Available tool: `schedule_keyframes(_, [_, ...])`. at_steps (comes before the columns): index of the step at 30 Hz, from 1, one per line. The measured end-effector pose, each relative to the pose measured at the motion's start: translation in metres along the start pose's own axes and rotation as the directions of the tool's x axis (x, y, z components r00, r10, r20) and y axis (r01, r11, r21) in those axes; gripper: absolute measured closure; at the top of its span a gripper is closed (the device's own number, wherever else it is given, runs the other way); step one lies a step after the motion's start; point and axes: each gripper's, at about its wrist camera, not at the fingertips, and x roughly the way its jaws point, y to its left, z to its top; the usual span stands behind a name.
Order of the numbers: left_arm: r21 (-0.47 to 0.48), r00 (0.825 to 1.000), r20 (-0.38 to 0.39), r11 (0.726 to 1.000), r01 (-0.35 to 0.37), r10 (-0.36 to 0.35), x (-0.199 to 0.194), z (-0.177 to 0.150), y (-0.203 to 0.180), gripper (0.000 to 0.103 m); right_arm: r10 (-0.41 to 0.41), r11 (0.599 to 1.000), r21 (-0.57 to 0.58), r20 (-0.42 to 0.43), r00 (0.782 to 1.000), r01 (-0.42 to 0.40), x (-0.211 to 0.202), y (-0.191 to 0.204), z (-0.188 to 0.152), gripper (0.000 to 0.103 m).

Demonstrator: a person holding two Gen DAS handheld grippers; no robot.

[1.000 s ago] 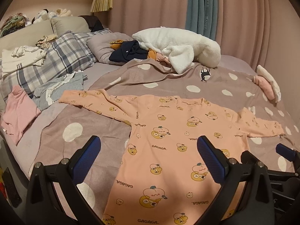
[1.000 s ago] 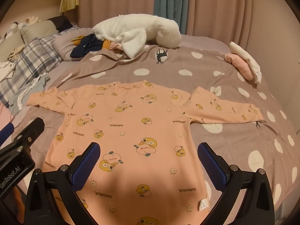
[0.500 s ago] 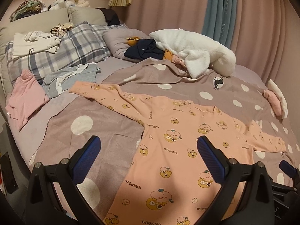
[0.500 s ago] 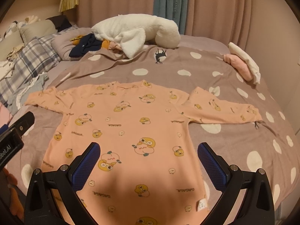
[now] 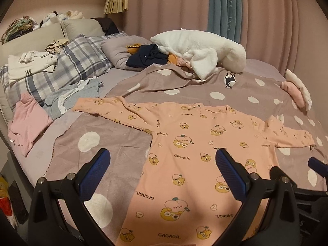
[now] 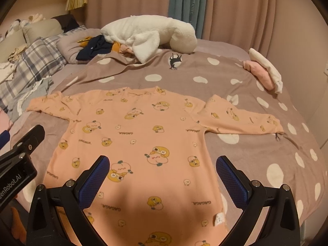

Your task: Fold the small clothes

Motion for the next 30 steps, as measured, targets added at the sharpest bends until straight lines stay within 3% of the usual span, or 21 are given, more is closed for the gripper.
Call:
schedule_keyframes(10, [-0.037, 0.999, 0.033, 0.999, -0.026, 0.027, -0.029, -0.014, 0.022, 0.0, 0.019, 1.0, 0.013, 0.035, 0.999, -0.019, -0.016, 0.002, -0.005, 0.0])
schedule_keyframes(13, [-0.091, 0.999, 0.03, 0.996, -0.011, 0.014, -0.028, -0.012, 0.031, 0.0, 0.036, 0.999, 0.004, 0.036, 0.999, -0.036, -0.014, 0.005, -0.006, 0.0])
schedule_keyframes(17, [-0.089, 0.999, 0.029, 0.996, -0.023, 0.025, -0.022, -0.008, 0.029, 0.0, 0.038, 0.999, 0.013, 0.049, 0.998, -0.039, -0.009, -0.001, -0.006, 0.0])
schedule_keyframes(24, [-0.092, 0.999, 0.017, 0.995, 0.039, -0.037, -0.007, -0.002, 0.015, 0.0, 0.034, 0.991, 0.126, 0.038, 0.999, -0.038, 0.005, -0.055, -0.003, 0.0])
schedule_keyframes(30, [0.004, 1.0, -0.005, 1.0, 0.017, -0.017, 0.01, -0.006, -0.016, 0.0, -0.026, 0.941, 0.337, 0.004, 1.0, 0.023, 0.023, -0.155, -0.001, 0.0])
